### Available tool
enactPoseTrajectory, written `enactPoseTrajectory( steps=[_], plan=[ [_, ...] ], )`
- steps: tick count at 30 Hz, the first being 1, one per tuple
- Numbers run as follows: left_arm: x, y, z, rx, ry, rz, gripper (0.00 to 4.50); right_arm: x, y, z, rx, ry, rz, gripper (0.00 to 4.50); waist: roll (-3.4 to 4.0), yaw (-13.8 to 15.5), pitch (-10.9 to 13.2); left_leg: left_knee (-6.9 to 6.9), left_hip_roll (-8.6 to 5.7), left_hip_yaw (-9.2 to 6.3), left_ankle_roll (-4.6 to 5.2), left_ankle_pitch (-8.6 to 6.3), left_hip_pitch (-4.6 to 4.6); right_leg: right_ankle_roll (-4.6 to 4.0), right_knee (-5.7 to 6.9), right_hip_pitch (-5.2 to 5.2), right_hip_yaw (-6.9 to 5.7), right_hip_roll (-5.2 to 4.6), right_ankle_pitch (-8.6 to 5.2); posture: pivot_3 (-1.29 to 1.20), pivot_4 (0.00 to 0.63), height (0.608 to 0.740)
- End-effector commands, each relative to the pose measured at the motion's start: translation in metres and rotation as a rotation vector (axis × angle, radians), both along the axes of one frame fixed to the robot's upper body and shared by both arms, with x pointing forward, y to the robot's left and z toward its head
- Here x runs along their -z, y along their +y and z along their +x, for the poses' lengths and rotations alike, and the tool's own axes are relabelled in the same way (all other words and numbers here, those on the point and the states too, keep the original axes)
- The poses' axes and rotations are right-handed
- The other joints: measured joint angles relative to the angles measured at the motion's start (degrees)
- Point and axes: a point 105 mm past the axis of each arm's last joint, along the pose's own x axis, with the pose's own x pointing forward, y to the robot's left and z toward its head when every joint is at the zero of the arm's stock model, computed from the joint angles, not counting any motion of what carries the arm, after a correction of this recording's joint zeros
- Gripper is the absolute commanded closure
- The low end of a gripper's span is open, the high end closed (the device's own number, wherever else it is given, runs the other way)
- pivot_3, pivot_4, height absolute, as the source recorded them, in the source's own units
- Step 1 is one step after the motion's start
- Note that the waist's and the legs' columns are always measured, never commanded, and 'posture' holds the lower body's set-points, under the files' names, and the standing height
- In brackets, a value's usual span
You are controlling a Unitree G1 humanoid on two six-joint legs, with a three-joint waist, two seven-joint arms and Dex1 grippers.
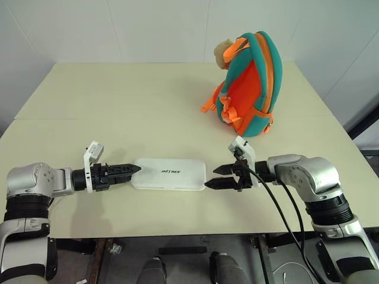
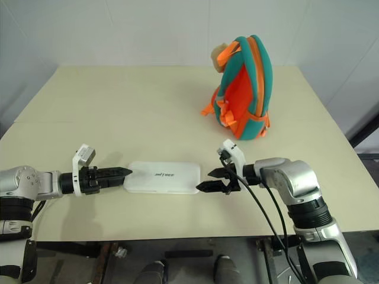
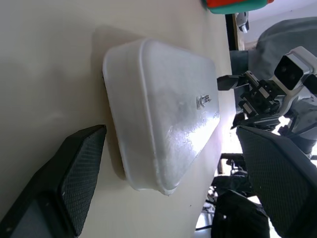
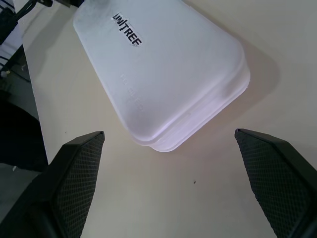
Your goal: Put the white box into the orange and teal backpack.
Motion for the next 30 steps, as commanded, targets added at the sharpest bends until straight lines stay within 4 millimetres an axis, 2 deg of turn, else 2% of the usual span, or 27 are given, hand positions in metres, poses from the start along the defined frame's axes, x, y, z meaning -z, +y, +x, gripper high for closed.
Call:
enactPoseTrajectory(
  steps=[1,6,10,14,22,30],
  plan=[
    [-0.007,-0.004,-0.002,0.013,0.005,-0.024,0.00,-0.014,0.008,-0.003,-0.028,-0.042,0.031,0.05,0.00,-0.1,0.0,0.00,0.00,0.00,0.00,0.00,0.00,0.00,0.00,0.00,0.00,0.00,0.00,0.00,0.150,0.740],
    [-0.002,-0.004,0.002,-0.012,0.016,-0.029,0.00,-0.009,0.015,-0.004,-0.040,-0.044,0.039,0.05,0.00,0.0,0.0,0.01,0.00,0.00,0.00,0.00,0.01,0.00,0.00,0.00,0.00,0.00,0.00,0.00,0.150,0.740],
    [0.011,-0.014,-0.003,0.009,0.068,-0.046,0.00,-0.004,0.025,-0.001,-0.074,-0.072,0.054,0.05,-0.02,0.1,0.0,0.02,0.00,0.00,0.00,0.00,0.02,-0.01,0.00,0.02,0.00,0.00,0.00,0.00,0.150,0.740],
    [0.011,-0.017,-0.001,0.007,0.071,-0.063,0.00,-0.003,0.028,0.002,-0.087,-0.093,0.060,0.05,-0.03,0.2,0.0,0.03,-0.02,0.00,0.00,0.00,0.01,0.00,-0.02,0.03,0.00,-0.02,0.00,0.00,0.150,0.740],
    [0.008,-0.023,0.007,0.003,0.069,-0.087,0.00,-0.004,0.030,0.006,-0.104,-0.141,0.070,0.05,-0.03,0.1,0.0,0.08,-0.02,-0.01,-0.01,0.01,0.02,0.01,-0.03,0.06,0.00,-0.02,0.01,0.00,0.150,0.740],
    [0.005,-0.037,0.002,0.072,0.120,-0.128,0.00,0.003,0.020,0.004,-0.111,-0.187,0.033,0.05,-0.03,0.1,0.0,0.06,-0.03,-0.02,-0.01,0.00,0.00,0.09,-0.09,0.08,0.00,-0.02,0.05,0.00,0.150,0.740]
  ],
)
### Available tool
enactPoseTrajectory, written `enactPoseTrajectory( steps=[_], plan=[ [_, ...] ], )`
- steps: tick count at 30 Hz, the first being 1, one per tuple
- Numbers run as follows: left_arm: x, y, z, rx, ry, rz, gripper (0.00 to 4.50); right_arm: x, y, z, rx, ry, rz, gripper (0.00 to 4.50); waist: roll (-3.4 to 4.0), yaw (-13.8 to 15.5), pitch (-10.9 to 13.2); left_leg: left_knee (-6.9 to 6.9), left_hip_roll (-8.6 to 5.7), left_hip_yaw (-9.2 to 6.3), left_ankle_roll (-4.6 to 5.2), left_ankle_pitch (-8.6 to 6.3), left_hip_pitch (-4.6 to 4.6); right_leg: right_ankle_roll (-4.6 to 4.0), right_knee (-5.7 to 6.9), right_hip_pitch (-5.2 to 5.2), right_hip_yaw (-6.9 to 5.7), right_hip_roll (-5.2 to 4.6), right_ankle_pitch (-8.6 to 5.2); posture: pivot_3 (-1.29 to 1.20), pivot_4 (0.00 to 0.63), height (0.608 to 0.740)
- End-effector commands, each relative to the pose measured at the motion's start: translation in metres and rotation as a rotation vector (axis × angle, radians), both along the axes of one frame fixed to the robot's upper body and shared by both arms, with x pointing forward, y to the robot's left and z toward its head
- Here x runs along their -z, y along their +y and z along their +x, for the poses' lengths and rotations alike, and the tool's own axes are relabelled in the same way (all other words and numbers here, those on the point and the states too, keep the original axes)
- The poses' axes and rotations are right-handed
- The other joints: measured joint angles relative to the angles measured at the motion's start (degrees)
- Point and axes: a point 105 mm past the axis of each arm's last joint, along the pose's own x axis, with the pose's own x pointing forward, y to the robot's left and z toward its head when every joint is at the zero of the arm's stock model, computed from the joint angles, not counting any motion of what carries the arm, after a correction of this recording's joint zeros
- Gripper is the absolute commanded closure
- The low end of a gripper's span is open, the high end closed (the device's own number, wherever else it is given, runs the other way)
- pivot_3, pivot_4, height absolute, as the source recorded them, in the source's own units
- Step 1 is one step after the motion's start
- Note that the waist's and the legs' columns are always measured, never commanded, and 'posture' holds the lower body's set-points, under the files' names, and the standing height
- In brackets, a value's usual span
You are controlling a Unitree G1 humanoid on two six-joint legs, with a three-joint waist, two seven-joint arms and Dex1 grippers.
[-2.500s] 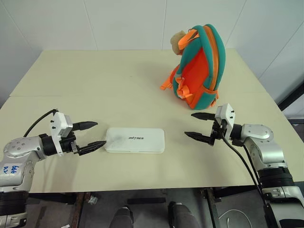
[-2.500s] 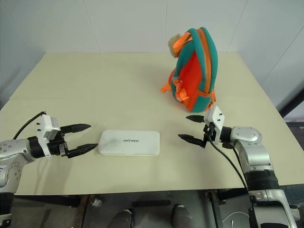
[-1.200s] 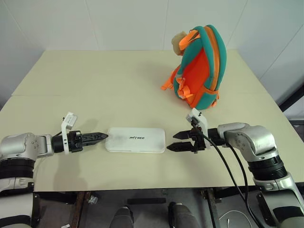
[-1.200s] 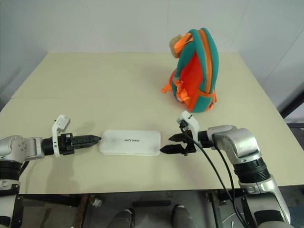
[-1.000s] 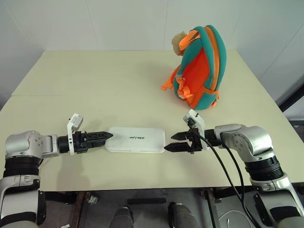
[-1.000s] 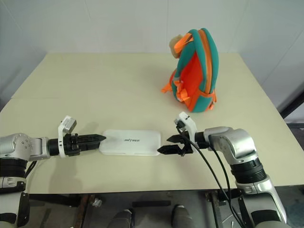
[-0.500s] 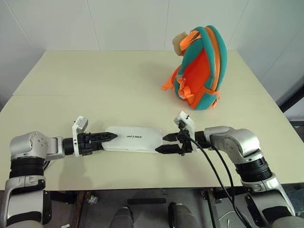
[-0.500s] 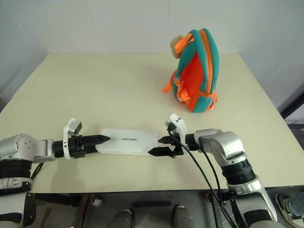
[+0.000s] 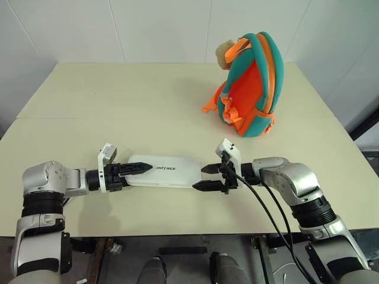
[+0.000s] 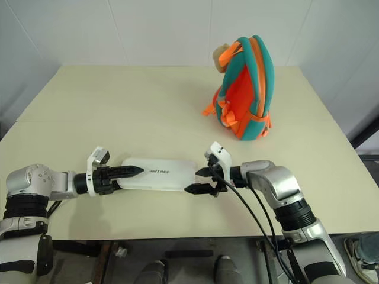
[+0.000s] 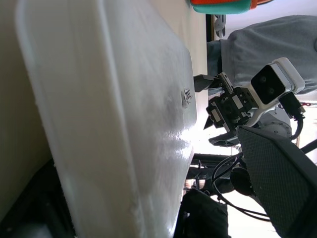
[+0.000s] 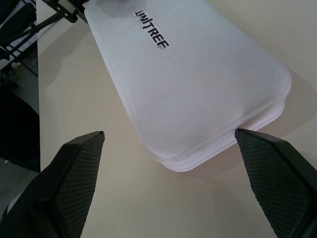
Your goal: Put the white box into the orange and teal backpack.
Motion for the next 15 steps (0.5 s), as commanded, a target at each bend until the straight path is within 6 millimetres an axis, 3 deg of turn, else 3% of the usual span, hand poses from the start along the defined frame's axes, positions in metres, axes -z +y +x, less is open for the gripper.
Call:
enactPoseTrajectory(
  steps=[1,15],
  plan=[
    [0.003,-0.010,-0.005,0.049,0.048,-0.025,0.00,-0.007,-0.002,-0.003,-0.020,-0.056,0.008,0.05,0.00,-0.1,0.0,-0.01,0.00,0.00,-0.01,-0.01,0.00,0.03,0.00,0.00,0.00,0.00,0.02,0.00,0.150,0.740],
    [-0.001,-0.023,-0.016,0.142,0.077,-0.070,0.00,0.010,-0.025,-0.012,0.001,-0.087,-0.034,0.05,0.00,-0.1,0.0,-0.02,0.01,0.00,-0.03,-0.05,-0.01,0.05,-0.07,-0.01,0.00,0.00,0.02,0.00,0.150,0.740]
  ],
)
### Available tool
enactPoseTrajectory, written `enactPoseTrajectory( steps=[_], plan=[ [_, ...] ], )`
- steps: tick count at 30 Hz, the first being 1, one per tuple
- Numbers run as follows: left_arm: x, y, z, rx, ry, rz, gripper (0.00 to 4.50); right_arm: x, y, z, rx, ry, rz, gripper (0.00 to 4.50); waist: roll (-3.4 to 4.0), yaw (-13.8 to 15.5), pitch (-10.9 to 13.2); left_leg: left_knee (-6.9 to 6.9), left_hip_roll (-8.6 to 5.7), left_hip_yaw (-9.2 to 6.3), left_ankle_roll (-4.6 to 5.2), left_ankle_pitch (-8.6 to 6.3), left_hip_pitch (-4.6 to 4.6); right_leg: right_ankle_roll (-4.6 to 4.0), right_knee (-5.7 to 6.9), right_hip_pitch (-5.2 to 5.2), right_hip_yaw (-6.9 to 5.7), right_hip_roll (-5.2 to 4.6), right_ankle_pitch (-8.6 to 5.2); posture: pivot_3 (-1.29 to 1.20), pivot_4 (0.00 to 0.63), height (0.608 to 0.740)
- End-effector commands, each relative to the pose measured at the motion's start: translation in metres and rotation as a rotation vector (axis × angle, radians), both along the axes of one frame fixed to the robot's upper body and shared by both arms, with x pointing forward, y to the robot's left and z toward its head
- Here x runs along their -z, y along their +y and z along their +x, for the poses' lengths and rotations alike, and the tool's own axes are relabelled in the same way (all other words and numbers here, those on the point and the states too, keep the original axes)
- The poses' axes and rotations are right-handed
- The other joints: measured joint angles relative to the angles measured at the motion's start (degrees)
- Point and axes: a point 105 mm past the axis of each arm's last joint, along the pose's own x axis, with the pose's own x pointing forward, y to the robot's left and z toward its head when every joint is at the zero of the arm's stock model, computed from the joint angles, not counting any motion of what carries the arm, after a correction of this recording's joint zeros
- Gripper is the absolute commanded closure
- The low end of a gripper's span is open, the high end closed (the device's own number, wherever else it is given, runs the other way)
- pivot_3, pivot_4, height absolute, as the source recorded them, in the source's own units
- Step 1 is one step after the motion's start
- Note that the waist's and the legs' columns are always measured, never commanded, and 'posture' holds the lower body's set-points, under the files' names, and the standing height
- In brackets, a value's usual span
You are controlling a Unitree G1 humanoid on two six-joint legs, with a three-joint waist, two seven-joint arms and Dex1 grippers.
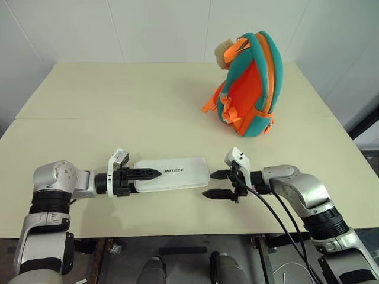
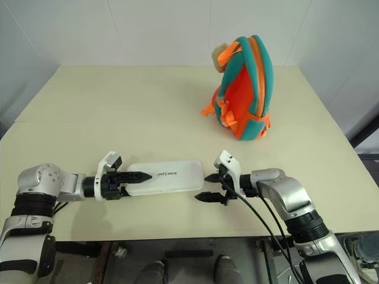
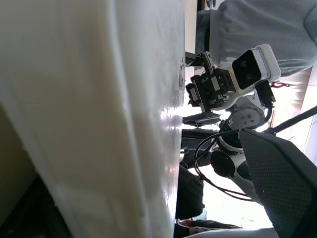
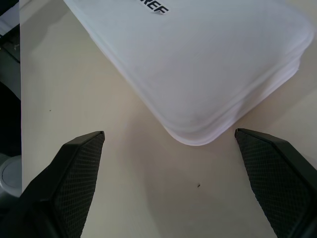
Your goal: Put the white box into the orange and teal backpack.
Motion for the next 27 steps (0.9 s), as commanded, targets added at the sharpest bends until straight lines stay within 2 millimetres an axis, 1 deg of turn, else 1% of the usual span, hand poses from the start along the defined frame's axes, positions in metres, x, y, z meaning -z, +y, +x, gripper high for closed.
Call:
enactPoseTrajectory(
  steps=[1,6,9,14,16,17,19,22,26,27],
  plan=[
    [-0.005,-0.003,-0.004,0.023,-0.009,-0.031,0.00,-0.005,-0.005,-0.004,-0.008,-0.040,0.007,0.05,0.00,0.0,0.0,0.00,0.00,0.00,0.00,0.00,0.00,0.00,0.00,0.00,0.00,0.00,0.00,0.00,0.150,0.740],
    [-0.002,-0.002,-0.002,-0.008,-0.007,-0.022,0.00,-0.003,-0.008,-0.005,-0.001,-0.044,0.006,0.05,0.00,0.0,0.0,-0.01,0.00,0.00,0.00,0.00,0.00,-0.02,-0.03,0.00,0.00,0.00,-0.01,0.00,0.150,0.740],
    [0.001,-0.002,-0.002,-0.019,-0.002,-0.020,0.56,-0.003,-0.009,-0.005,0.012,-0.051,0.012,0.00,0.00,0.0,0.0,0.00,0.00,0.00,0.00,0.00,0.00,-0.03,-0.03,0.01,0.00,-0.01,-0.01,0.00,0.150,0.740],
    [0.002,-0.005,-0.001,-0.032,-0.006,-0.044,2.08,-0.005,-0.012,-0.007,0.030,-0.054,0.026,0.00,0.00,0.0,0.0,0.00,0.00,0.00,0.00,0.00,0.00,-0.06,-0.03,0.01,0.00,-0.01,-0.03,0.00,0.150,0.740],
    [0.002,-0.007,-0.002,-0.029,-0.006,-0.057,2.77,-0.005,-0.013,-0.011,0.031,-0.053,0.029,0.00,-0.01,0.0,0.0,0.01,0.00,0.00,0.00,0.00,0.00,-0.06,-0.03,0.01,0.00,-0.01,-0.03,0.00,0.150,0.740],
    [0.002,-0.009,-0.002,-0.025,-0.009,-0.068,3.03,-0.005,-0.015,-0.013,0.031,-0.053,0.028,0.00,-0.01,0.1,0.0,0.01,0.00,0.00,0.00,0.00,0.00,-0.06,-0.03,0.01,0.00,-0.01,-0.03,0.00,0.150,0.740],
    [0.001,-0.012,-0.002,-0.019,-0.017,-0.076,3.10,-0.005,-0.017,-0.015,0.039,-0.058,0.026,0.00,-0.01,0.1,0.0,0.01,0.00,0.00,0.00,0.00,0.00,-0.06,-0.04,0.02,0.00,-0.01,-0.03,0.00,0.150,0.740],
    [-0.004,-0.014,-0.002,-0.015,-0.039,-0.090,3.10,-0.011,-0.025,-0.011,0.096,-0.087,0.034,0.00,-0.01,0.1,0.0,0.01,-0.01,0.00,-0.01,-0.01,0.00,-0.12,-0.08,0.03,0.00,-0.02,-0.06,0.00,0.150,0.740],
    [-0.015,-0.012,0.000,-0.025,-0.116,-0.099,3.10,-0.037,-0.048,0.007,0.275,-0.185,0.077,0.00,-0.02,0.1,0.0,0.04,-0.01,0.00,-0.01,-0.01,-0.01,-0.33,-0.09,0.03,0.00,-0.03,-0.16,0.00,0.150,0.740],
    [-0.020,-0.010,0.002,-0.041,-0.157,-0.104,3.10,-0.047,-0.060,0.013,0.348,-0.230,0.087,0.00,-0.02,0.1,0.0,0.04,-0.01,0.00,-0.01,0.00,-0.02,-0.34,-0.10,0.03,0.00,-0.03,-0.17,0.00,0.150,0.740]
  ],
)
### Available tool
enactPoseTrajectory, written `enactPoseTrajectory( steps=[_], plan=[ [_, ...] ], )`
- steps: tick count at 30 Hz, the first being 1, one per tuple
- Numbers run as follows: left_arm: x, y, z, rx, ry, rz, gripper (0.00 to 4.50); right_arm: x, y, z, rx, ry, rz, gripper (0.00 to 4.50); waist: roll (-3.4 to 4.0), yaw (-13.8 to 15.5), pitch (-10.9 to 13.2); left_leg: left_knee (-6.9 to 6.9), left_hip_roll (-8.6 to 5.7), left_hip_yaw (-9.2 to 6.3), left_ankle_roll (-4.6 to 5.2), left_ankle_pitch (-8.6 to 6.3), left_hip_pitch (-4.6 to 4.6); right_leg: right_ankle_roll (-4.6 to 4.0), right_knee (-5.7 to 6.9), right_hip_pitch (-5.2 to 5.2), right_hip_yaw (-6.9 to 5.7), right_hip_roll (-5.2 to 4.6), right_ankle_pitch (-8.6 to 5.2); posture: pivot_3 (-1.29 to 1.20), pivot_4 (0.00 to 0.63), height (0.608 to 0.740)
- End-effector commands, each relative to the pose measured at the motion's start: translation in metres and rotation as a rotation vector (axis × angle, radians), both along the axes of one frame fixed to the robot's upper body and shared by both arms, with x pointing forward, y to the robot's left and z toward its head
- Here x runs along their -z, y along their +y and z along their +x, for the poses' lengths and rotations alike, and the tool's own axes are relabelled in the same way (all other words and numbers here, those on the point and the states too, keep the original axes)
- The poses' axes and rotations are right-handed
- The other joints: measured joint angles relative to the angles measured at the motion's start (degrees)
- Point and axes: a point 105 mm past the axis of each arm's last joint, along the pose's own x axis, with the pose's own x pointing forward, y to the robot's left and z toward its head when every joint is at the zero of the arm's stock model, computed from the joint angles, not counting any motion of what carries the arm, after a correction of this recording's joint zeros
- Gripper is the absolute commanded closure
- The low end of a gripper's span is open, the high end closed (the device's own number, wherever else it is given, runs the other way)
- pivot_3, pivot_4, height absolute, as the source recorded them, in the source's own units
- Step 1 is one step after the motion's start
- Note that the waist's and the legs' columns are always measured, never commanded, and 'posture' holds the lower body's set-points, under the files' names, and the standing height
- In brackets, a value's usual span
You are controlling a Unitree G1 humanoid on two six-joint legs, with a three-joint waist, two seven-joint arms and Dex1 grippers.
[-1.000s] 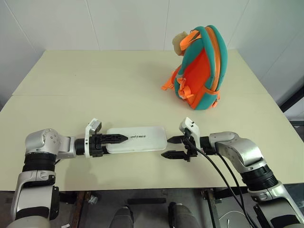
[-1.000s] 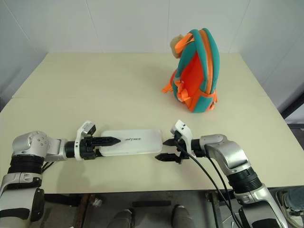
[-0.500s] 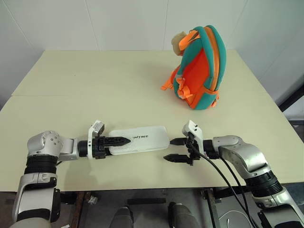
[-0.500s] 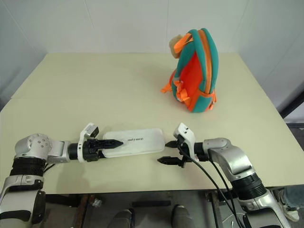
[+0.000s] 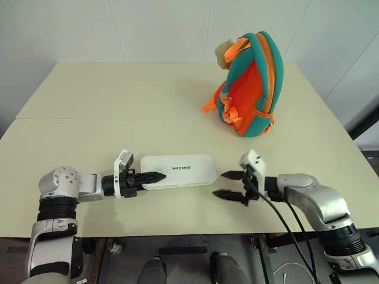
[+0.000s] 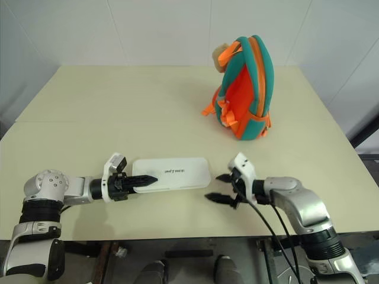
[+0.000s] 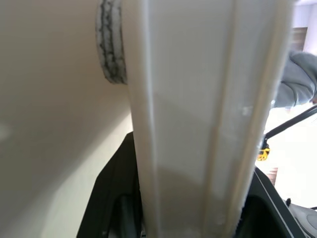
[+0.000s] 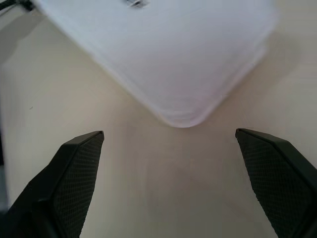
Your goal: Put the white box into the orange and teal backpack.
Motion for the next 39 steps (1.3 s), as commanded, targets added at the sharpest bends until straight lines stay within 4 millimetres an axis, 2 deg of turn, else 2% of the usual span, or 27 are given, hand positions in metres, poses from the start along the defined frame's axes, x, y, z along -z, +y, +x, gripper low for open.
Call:
enactPoseTrajectory(
  steps=[1,4,7,9,11,14,18,22,25,27,30,33,35,39],
  plan=[
    [-0.024,0.008,0.004,-0.033,-0.151,-0.036,3.10,-0.047,-0.034,0.018,0.217,-0.183,0.053,0.00,0.00,0.0,0.0,0.00,0.00,0.00,0.00,0.00,0.00,0.00,0.00,0.00,0.00,-0.01,0.00,0.00,0.150,0.740],
    [-0.032,0.019,0.011,-0.097,-0.223,-0.040,3.10,-0.076,-0.067,0.028,0.421,-0.285,0.071,0.00,0.00,0.0,0.0,-0.01,0.00,0.00,0.00,0.00,-0.03,-0.14,-0.03,-0.02,0.00,-0.01,-0.08,0.00,0.150,0.740],
    [-0.027,0.026,0.012,-0.120,-0.241,-0.005,3.10,-0.101,-0.090,0.033,0.574,-0.366,0.074,0.00,0.00,-0.1,0.0,-0.05,0.00,0.00,-0.01,-0.01,-0.03,-0.17,-0.05,-0.04,0.00,-0.01,-0.09,0.00,0.150,0.740],
    [-0.018,0.028,0.009,-0.115,-0.231,0.027,3.10,-0.136,-0.105,0.040,0.692,-0.478,0.080,0.00,0.03,-0.3,0.0,-0.10,0.00,0.01,-0.01,-0.01,-0.02,-0.17,-0.07,-0.05,0.00,-0.01,-0.09,0.00,0.150,0.740],
    [-0.014,0.026,0.006,-0.098,-0.229,0.038,3.10,-0.158,-0.108,0.048,0.744,-0.539,0.109,0.00,0.10,-0.4,0.1,-0.10,0.00,0.08,-0.01,-0.02,-0.03,-0.18,-0.09,-0.08,0.05,-0.03,-0.09,0.00,0.150,0.740],
    [-0.014,0.022,0.008,-0.088,-0.246,0.036,3.10,-0.171,-0.101,0.063,0.770,-0.551,0.169,0.00,0.06,-0.2,0.0,-0.15,0.00,0.06,-0.01,-0.02,-0.03,-0.19,-0.10,-0.09,0.02,-0.02,-0.10,0.00,0.150,0.740],
    [-0.019,0.018,0.010,-0.092,-0.285,0.020,3.10,-0.172,-0.079,0.093,0.790,-0.523,0.197,0.00,0.06,-0.2,0.0,-0.16,-0.02,0.07,0.01,-0.01,-0.04,-0.17,-0.16,-0.06,0.03,-0.04,-0.07,0.00,0.150,0.740],
    [-0.021,0.021,0.004,-0.103,-0.299,0.008,3.10,-0.162,-0.066,0.109,0.789,-0.474,0.204,0.00,0.07,-0.2,0.0,-0.40,-0.02,0.07,0.01,-0.01,-0.04,0.24,-0.11,-0.12,0.03,-0.04,0.14,0.00,0.150,0.740],
    [-0.021,0.028,0.000,-0.140,-0.310,0.006,3.10,-0.139,-0.066,0.123,0.815,-0.462,0.114,0.00,0.07,-0.2,0.0,-0.62,-0.02,0.07,0.01,-0.01,-0.05,0.30,-0.12,-0.19,0.02,-0.04,0.11,0.00,0.150,0.740],
    [-0.021,0.030,-0.002,-0.157,-0.314,0.007,3.10,-0.130,-0.067,0.128,0.815,-0.453,0.100,0.00,0.08,-0.2,0.1,-0.76,-0.02,0.07,0.01,-0.01,-0.05,0.33,-0.09,-0.21,0.02,-0.03,0.09,0.00,0.150,0.740],
    [-0.021,0.030,-0.004,-0.171,-0.320,0.006,3.10,-0.131,-0.064,0.129,0.790,-0.463,0.130,0.64,0.08,-0.3,0.1,-0.84,-0.02,0.07,0.00,0.00,-0.06,0.36,-0.07,-0.24,0.02,-0.03,0.07,0.00,0.150,0.740],
    [-0.022,0.029,-0.004,-0.175,-0.327,0.007,3.10,-0.133,-0.064,0.126,0.765,-0.479,0.130,1.65,0.08,-0.3,0.1,-0.84,-0.02,0.07,0.00,0.00,-0.06,0.37,-0.08,-0.23,0.01,-0.03,0.07,0.00,0.150,0.740],
    [-0.022,0.028,-0.002,-0.181,-0.330,0.010,3.10,-0.136,-0.067,0.116,0.717,-0.489,0.121,2.29,0.08,-0.2,0.1,-0.83,-0.02,0.07,-0.01,0.01,-0.05,0.37,-0.13,-0.23,0.01,-0.03,0.07,0.00,0.150,0.740],
    [-0.021,0.026,0.006,-0.185,-0.335,0.013,3.10,-0.143,-0.079,0.084,0.621,-0.499,0.074,3.64,0.11,0.3,0.1,-0.84,-0.03,0.05,-0.02,0.00,-0.10,0.43,-0.09,-0.23,0.00,-0.02,0.01,0.00,0.150,0.740]
  ],
)
